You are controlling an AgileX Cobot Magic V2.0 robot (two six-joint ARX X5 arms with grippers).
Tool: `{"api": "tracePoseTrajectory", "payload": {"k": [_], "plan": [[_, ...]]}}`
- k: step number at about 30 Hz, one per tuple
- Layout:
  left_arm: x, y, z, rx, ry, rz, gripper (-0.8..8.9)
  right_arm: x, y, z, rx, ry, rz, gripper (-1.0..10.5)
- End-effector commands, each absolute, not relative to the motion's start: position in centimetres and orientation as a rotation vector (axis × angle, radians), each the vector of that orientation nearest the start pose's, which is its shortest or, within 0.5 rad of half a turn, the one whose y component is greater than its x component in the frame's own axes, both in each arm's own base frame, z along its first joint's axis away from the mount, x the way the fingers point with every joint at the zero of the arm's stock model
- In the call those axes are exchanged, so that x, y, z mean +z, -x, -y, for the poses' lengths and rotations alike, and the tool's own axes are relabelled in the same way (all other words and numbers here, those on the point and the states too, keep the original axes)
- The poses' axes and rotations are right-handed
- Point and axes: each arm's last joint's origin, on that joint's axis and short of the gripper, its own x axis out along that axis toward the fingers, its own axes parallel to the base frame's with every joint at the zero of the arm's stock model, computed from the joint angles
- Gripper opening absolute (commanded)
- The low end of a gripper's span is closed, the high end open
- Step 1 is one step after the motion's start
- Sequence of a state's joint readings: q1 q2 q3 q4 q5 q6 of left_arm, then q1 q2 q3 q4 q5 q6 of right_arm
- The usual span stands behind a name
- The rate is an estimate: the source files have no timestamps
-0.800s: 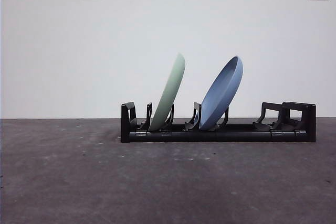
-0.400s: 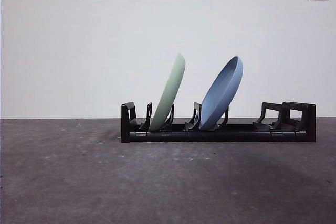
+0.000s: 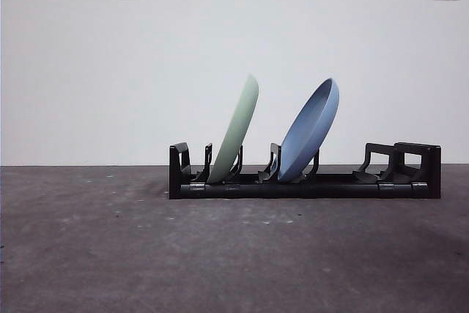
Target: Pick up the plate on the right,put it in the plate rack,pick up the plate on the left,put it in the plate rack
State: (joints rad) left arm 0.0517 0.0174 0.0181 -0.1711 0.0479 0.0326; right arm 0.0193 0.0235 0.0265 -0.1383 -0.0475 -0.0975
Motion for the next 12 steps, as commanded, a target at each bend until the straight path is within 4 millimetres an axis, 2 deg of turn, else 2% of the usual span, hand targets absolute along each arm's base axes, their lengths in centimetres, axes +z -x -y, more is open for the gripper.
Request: {"api": "tracePoseTrajectory", "payload": {"k": [1,12], "plan": [[14.9,-9.67,-0.37,-0.001,-0.017,-0.172,-0.03,15.0,-9.58,-0.23,0.044,0.079,-0.176,0.0],[14.86,-9.7,-0.37,-0.001,-0.017,-0.178,-0.03,15.03,-9.58,-0.19,0.029,0.076,-0.175,0.0]]}}
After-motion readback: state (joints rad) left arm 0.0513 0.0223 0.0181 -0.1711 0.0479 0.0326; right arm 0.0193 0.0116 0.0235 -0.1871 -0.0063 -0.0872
